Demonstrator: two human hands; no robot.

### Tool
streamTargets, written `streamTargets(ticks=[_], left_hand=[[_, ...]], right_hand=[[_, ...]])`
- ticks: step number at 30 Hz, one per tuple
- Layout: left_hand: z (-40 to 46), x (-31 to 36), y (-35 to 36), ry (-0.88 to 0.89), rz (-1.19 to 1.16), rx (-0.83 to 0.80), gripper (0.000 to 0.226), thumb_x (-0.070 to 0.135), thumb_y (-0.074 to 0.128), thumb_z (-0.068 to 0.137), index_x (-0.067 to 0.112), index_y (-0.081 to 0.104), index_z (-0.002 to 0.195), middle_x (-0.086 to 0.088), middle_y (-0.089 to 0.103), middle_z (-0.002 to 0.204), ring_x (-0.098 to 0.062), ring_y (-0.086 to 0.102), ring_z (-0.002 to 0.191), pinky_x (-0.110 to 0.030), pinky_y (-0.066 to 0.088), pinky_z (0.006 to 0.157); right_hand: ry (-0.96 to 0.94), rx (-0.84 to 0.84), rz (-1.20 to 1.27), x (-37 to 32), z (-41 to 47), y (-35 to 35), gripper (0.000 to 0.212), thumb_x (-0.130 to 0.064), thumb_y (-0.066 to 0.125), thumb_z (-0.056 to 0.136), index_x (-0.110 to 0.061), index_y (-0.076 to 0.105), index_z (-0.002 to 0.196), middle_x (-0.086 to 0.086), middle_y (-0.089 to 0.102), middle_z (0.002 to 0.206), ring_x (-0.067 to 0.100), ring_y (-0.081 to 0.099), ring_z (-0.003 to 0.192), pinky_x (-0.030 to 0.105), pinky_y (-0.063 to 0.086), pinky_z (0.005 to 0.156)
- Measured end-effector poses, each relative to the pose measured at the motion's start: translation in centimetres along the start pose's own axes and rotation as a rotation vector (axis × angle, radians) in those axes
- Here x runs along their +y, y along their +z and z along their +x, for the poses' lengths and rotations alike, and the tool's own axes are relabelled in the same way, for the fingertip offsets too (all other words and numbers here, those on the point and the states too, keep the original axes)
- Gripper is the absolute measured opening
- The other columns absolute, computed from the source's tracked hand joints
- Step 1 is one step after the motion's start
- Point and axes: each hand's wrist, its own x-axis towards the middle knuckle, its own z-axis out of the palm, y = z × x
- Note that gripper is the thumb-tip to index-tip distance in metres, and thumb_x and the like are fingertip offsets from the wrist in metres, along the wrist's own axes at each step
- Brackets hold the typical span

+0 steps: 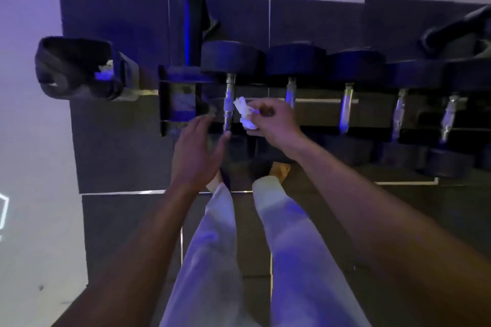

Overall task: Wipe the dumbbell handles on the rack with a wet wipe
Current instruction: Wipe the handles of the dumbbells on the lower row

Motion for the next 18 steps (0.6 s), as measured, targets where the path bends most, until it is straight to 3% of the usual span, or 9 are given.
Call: streamTargets(ticks=[2,5,8,11,15,18], left_hand=[[1.2,-1.2,0.9,0.005,-0.018,0.006,0.057,0.050,0.070,0.103,0.014,0.061,0.146,-0.004,0.062,0.147,-0.026,0.058,0.137,-0.041,0.047,0.116],[2.1,-2.7,2.0,0.011,-0.032,-0.025,0.064,0.056,0.067,0.101,0.014,0.059,0.148,-0.004,0.060,0.150,-0.026,0.056,0.141,-0.047,0.046,0.118],[2.2,-4.2,2.6,-0.030,-0.048,-0.033,0.064,0.058,0.058,0.103,0.014,0.058,0.149,-0.002,0.060,0.152,-0.024,0.053,0.144,-0.046,0.044,0.119],[1.8,-5.2,3.1,-0.067,-0.092,-0.023,0.061,0.060,0.054,0.106,0.014,0.060,0.146,-0.002,0.062,0.148,-0.024,0.055,0.140,-0.046,0.045,0.118],[1.0,-6.3,3.9,-0.155,-0.198,-0.006,0.061,0.066,0.055,0.104,0.021,0.058,0.145,0.004,0.058,0.148,-0.020,0.054,0.138,-0.047,0.045,0.117],[0.3,-6.8,4.4,-0.193,-0.262,0.003,0.062,0.066,0.057,0.105,0.021,0.055,0.148,0.005,0.056,0.148,-0.016,0.051,0.139,-0.045,0.043,0.119]], right_hand=[[0.036,0.013,-0.004,0.2,1.6,1.0,0.013,-0.001,0.069,0.095,-0.004,0.077,0.105,0.018,0.076,0.111,0.022,0.076,0.094,0.040,0.066,0.081],[0.016,-0.041,-0.060,0.5,3.3,1.7,0.023,-0.003,0.075,0.085,-0.026,0.079,0.090,0.005,0.080,0.102,0.014,0.074,0.093,0.037,0.064,0.090],[-0.089,-0.061,-0.335,1.0,4.6,2.2,0.021,-0.007,0.077,0.084,-0.026,0.078,0.093,-0.007,0.078,0.095,0.005,0.068,0.087,0.018,0.055,0.082],[-0.222,-0.086,-0.581,0.8,5.6,2.4,0.019,-0.018,0.078,0.089,-0.022,0.080,0.107,-0.009,0.076,0.101,0.010,0.070,0.091,0.028,0.057,0.085],[-0.445,-0.207,-0.965,0.9,7.0,3.3,0.021,-0.032,0.073,0.092,-0.032,0.077,0.113,-0.015,0.067,0.101,0.014,0.064,0.100,0.033,0.050,0.084],[-0.583,-0.305,-1.180,1.3,8.0,3.8,0.023,-0.040,0.070,0.092,-0.038,0.076,0.114,-0.016,0.066,0.110,0.019,0.063,0.111,0.044,0.052,0.099]])
